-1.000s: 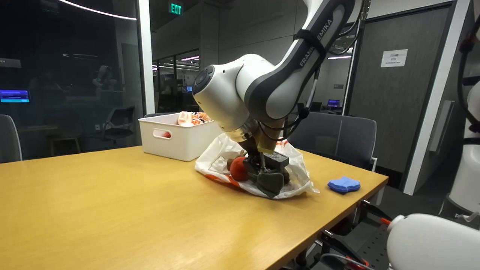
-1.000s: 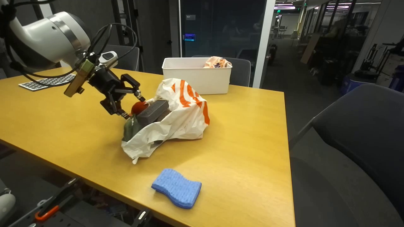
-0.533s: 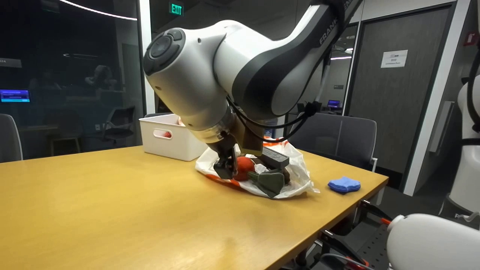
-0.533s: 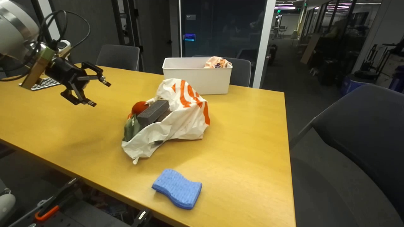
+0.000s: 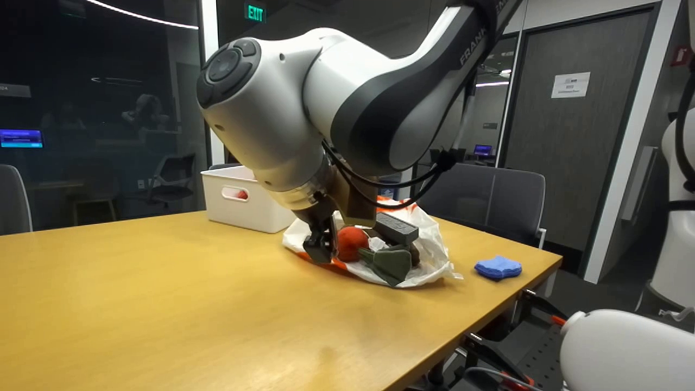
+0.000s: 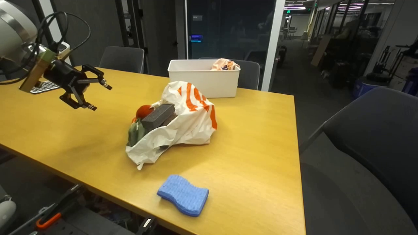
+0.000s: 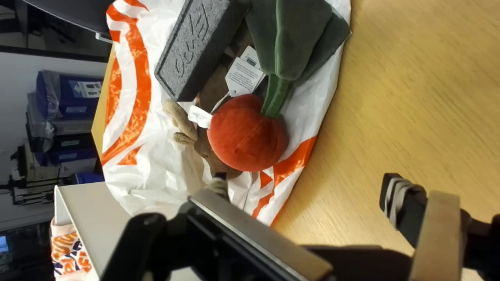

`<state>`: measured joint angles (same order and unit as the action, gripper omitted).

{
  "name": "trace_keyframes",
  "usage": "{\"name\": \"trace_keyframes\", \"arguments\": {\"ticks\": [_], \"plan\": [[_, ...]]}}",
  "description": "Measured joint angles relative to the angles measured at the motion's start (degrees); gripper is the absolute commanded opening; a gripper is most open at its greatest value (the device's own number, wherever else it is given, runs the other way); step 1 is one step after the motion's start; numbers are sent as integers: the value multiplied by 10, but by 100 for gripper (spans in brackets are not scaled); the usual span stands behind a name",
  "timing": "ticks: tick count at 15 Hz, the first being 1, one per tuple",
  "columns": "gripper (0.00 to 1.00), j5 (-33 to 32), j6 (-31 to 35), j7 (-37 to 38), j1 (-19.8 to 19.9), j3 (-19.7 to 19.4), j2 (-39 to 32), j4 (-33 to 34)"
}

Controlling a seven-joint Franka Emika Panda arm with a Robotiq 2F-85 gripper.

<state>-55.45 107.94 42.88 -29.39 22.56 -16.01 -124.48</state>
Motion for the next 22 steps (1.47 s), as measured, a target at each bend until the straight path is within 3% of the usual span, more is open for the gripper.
{"name": "trace_keyframes", "arguments": {"ticks": [6,9,13,18,22], "plan": [[100,-16,13,9,6,-14,-1,69],[100,-13,35,9,26,-33,-3,98],[100,23,66,15,59,-59,-20,120],[100,49,72,37,65,-79,-69,143],[100,52,140,39,66,-87,-88,147]]}}
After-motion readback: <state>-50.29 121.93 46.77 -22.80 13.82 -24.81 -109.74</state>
